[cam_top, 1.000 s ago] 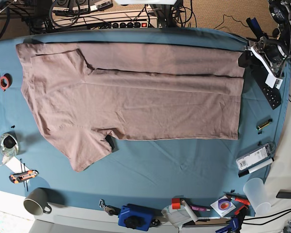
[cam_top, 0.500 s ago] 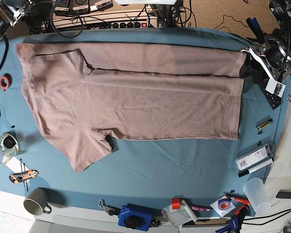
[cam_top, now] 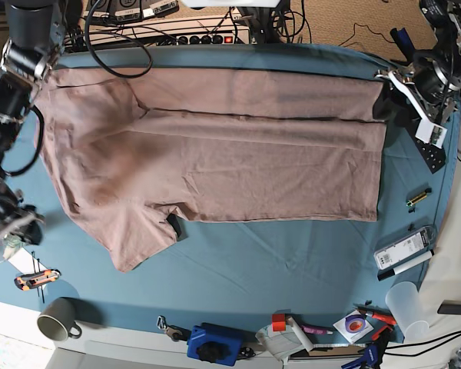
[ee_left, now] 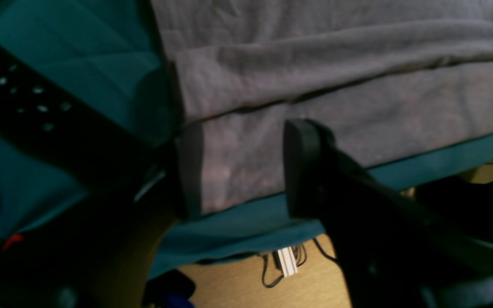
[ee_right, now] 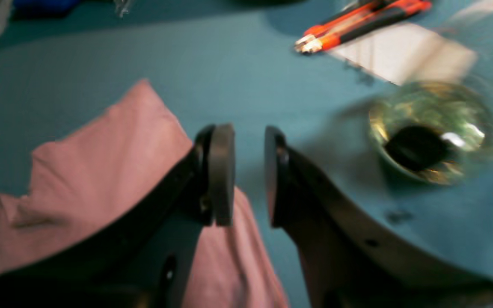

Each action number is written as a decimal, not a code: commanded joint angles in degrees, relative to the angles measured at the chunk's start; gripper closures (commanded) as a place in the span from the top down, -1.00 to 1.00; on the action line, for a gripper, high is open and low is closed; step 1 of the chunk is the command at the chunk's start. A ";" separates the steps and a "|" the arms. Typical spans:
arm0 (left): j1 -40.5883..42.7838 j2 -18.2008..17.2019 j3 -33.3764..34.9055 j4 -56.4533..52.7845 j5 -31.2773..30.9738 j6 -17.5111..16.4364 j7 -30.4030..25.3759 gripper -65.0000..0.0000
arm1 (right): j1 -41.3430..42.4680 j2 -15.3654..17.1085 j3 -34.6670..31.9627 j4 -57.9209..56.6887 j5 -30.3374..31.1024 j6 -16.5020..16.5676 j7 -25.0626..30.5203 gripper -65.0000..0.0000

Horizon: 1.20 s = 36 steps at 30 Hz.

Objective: Fold the T-shirt properly
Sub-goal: 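Release with the right gripper and move it to the sleeve by the collar, then grasp the sleeve with the right gripper and fold it onto the body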

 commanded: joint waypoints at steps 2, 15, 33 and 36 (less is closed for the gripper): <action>-0.11 0.00 -0.37 0.85 -1.27 -0.07 -1.01 -0.05 | 4.94 1.29 -2.89 -2.95 -1.66 -0.74 3.30 -0.60; -0.11 0.70 -0.37 0.85 -2.23 -0.07 -0.57 -0.05 | 16.46 -5.90 -7.63 -25.31 -16.81 -2.51 11.45 -0.63; -0.13 0.70 -0.37 0.85 -4.76 -0.07 0.87 -0.05 | 14.91 -5.79 -7.61 -32.39 -15.45 -4.81 2.99 -1.00; -0.13 0.72 -0.37 0.85 -4.76 -0.07 0.85 -0.05 | 14.93 -5.77 -7.61 -31.80 -11.74 -4.79 -1.33 -1.00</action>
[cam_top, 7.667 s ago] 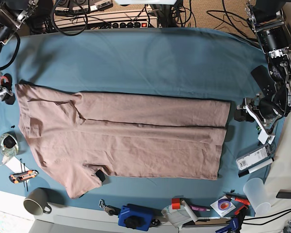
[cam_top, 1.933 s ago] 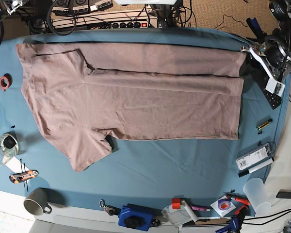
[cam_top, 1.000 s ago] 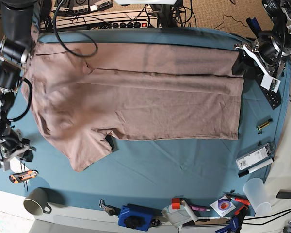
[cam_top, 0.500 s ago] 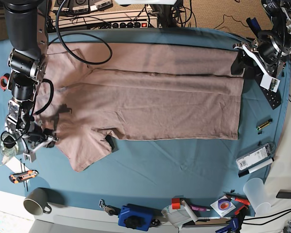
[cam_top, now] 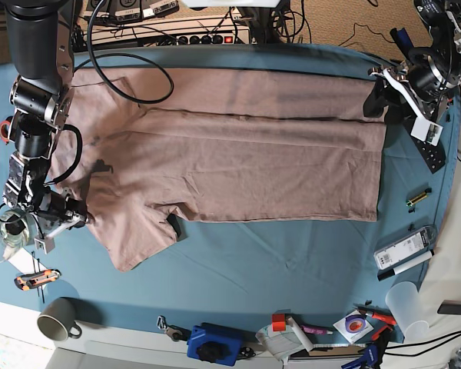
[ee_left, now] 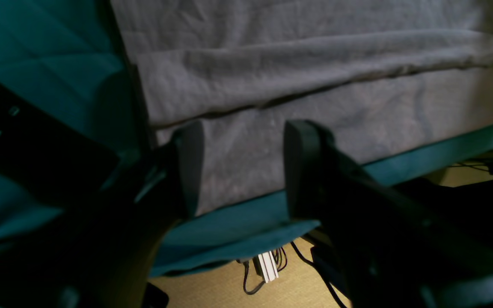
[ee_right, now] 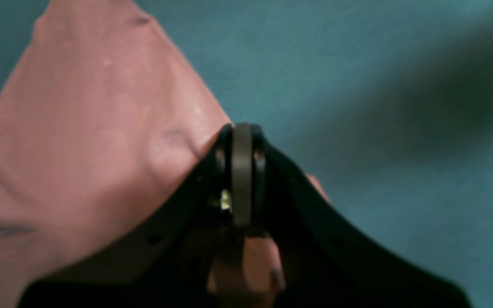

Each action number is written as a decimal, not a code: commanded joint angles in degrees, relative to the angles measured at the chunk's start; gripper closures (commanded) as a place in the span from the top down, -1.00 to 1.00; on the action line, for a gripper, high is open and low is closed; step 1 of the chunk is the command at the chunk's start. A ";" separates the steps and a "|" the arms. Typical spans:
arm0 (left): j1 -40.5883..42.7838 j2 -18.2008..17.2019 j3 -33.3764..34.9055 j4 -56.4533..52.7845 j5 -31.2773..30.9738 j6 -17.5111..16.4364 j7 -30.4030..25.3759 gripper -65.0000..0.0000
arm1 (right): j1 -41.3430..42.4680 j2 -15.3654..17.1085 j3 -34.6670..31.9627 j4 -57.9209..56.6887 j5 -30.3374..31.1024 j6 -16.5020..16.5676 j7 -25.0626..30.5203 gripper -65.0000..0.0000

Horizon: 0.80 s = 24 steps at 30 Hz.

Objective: Fold the T-shirt properly
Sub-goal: 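Grasp the sleeve with the right gripper and fold it onto the body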

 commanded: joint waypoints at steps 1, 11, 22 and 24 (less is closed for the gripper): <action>-0.11 -0.61 -0.37 0.85 -1.25 -0.07 -0.74 -0.05 | 1.11 0.66 0.00 0.92 0.24 0.13 -3.87 -1.00; -0.11 -0.59 -0.37 0.85 -1.20 -0.07 -0.92 -0.05 | 0.44 4.35 0.02 9.44 17.94 3.98 -25.27 -1.00; -0.11 -0.59 -0.37 0.87 -1.25 -1.79 -1.14 -0.05 | -11.78 13.11 0.13 15.02 41.72 9.11 -33.33 -1.00; -0.11 -0.59 -0.37 0.87 -1.22 -1.81 -1.16 -0.05 | -14.58 13.97 0.35 16.44 44.74 9.11 -33.40 -1.00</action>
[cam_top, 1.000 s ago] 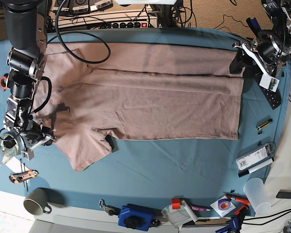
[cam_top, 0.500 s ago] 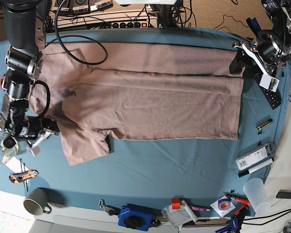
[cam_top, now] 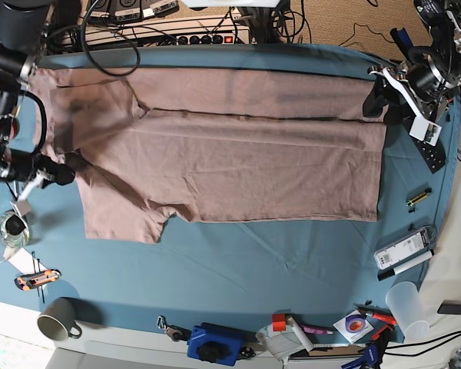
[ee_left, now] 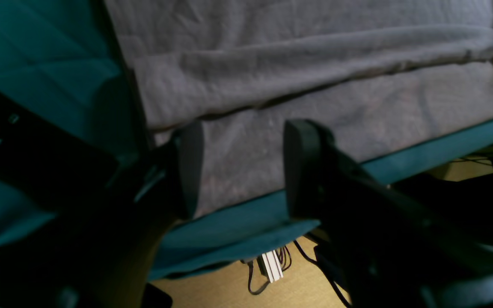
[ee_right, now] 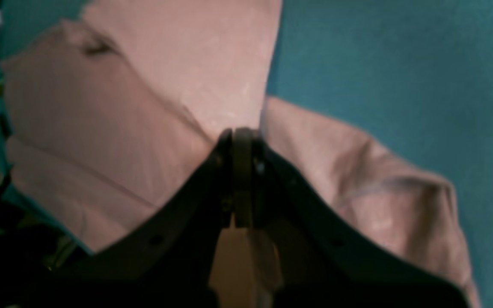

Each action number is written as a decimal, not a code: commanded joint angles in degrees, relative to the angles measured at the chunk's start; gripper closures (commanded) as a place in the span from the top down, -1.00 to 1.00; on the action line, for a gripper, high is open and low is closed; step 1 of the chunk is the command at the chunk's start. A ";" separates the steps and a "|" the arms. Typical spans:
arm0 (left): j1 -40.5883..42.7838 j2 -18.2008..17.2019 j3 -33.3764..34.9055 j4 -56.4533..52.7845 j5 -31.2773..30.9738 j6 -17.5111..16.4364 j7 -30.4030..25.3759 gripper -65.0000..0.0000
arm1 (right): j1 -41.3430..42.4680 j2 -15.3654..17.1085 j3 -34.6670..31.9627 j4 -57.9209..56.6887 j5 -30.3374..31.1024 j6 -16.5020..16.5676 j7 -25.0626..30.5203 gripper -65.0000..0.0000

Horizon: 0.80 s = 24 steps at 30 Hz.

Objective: Fold the T-shirt properly
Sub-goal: 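Grasp the sleeve with the right gripper and fold it onto the body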

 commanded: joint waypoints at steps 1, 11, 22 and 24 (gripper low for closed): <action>-0.02 -0.61 -0.37 0.85 -1.05 -0.24 -1.07 -0.05 | 0.15 1.60 0.94 1.44 1.68 0.06 0.39 -1.00; 0.00 -0.63 -0.37 0.85 -1.03 -0.24 -1.64 -0.05 | -1.16 1.64 7.78 2.40 3.96 0.06 -0.43 -0.60; -0.02 -0.63 -0.37 0.85 -1.07 -0.24 -1.68 -0.05 | 4.13 2.80 16.33 2.38 3.54 0.06 1.81 -0.48; -0.02 -0.61 -0.37 0.85 -1.07 -0.22 -2.01 -0.05 | 5.22 2.10 16.04 2.38 -4.52 0.06 7.04 -0.48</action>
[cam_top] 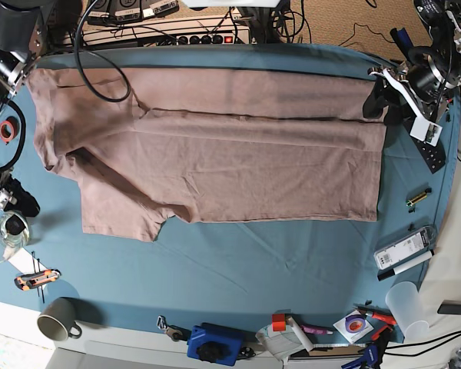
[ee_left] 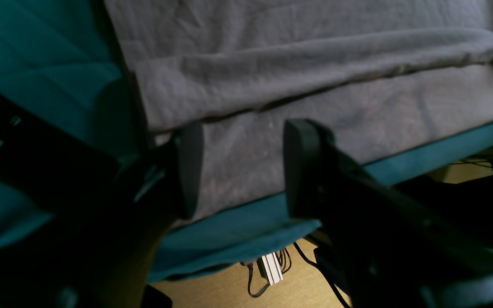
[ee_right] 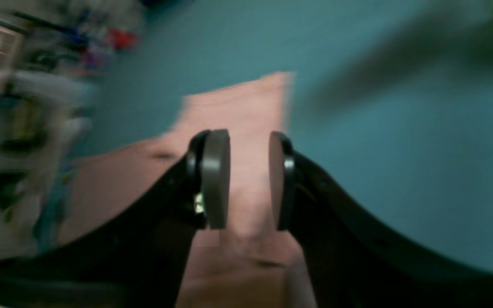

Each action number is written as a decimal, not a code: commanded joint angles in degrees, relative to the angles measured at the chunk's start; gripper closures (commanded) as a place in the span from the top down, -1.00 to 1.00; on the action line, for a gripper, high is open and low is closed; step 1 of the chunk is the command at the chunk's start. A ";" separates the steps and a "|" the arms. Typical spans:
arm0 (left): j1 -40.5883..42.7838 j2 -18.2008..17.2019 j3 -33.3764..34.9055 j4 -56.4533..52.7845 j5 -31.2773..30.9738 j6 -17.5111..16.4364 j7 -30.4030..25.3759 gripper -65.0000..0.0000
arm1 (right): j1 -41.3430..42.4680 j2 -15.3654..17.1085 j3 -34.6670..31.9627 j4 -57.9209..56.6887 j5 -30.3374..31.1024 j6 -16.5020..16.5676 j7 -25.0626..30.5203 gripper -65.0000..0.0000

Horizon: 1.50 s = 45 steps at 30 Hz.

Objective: Fold the T-shirt properly
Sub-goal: 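Grasp the sleeve with the right gripper and fold it onto the body, then move the left gripper along the shirt toward the hem corner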

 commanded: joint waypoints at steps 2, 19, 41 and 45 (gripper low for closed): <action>-0.02 -0.57 -0.37 0.85 -1.07 -0.24 -1.44 -0.05 | 2.08 0.00 -0.31 0.90 -3.37 0.34 5.38 -0.48; -0.02 -0.61 -0.37 0.85 -1.07 -0.22 -1.44 -0.05 | 2.64 -13.53 -0.96 0.79 -29.97 -0.31 25.35 -0.49; -1.64 -0.61 -0.37 0.87 -1.46 -0.22 -4.48 -0.05 | 3.58 -17.68 -0.96 -4.90 -30.08 -1.55 24.79 -0.49; -3.74 -0.57 -0.37 0.85 1.66 -0.20 -5.81 -0.05 | 3.61 -17.94 -0.96 -4.90 -29.90 -1.55 24.74 -0.49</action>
